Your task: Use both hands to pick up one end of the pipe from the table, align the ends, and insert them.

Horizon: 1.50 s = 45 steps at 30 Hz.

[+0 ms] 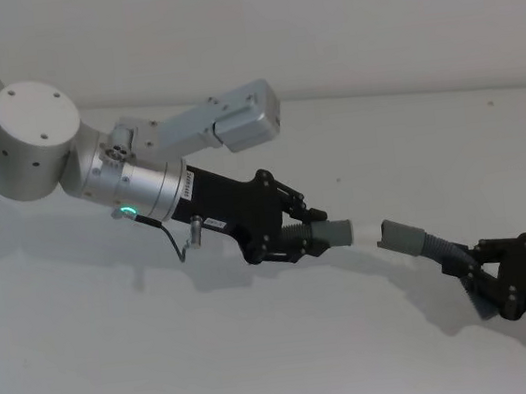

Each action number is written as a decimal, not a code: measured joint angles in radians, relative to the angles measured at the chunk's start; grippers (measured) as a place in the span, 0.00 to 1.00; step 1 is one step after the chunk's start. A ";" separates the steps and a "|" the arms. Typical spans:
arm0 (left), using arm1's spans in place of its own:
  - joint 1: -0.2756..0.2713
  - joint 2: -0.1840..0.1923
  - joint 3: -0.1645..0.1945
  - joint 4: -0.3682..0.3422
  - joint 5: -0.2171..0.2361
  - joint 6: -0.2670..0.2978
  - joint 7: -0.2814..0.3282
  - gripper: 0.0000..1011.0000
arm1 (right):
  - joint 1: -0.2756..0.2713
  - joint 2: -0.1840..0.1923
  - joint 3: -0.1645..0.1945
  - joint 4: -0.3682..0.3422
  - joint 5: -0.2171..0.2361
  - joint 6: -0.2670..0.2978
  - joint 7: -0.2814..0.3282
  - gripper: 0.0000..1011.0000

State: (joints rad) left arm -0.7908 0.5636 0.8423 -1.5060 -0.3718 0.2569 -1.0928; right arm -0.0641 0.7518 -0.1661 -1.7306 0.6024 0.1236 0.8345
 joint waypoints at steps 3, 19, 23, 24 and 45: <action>-0.001 0.000 0.002 0.001 -0.002 0.000 0.000 0.35 | 0.001 0.000 -0.001 -0.002 0.005 0.001 -0.001 0.16; -0.010 -0.001 0.015 0.016 -0.010 -0.004 0.010 0.35 | 0.000 0.014 0.000 -0.014 0.038 -0.003 0.005 0.16; -0.012 -0.001 0.017 0.019 -0.013 -0.008 0.012 0.35 | 0.001 0.018 -0.001 -0.014 0.044 -0.004 0.007 0.16; -0.013 -0.001 0.017 0.019 -0.014 -0.008 0.012 0.35 | 0.001 0.020 -0.003 -0.014 0.045 -0.004 0.008 0.16; -0.024 0.016 0.029 0.014 -0.034 -0.017 0.008 0.35 | 0.012 0.043 -0.025 -0.008 0.055 -0.012 0.014 0.16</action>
State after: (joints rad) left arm -0.8145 0.5793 0.8716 -1.4921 -0.4053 0.2401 -1.0847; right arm -0.0523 0.7947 -0.1913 -1.7389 0.6574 0.1119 0.8486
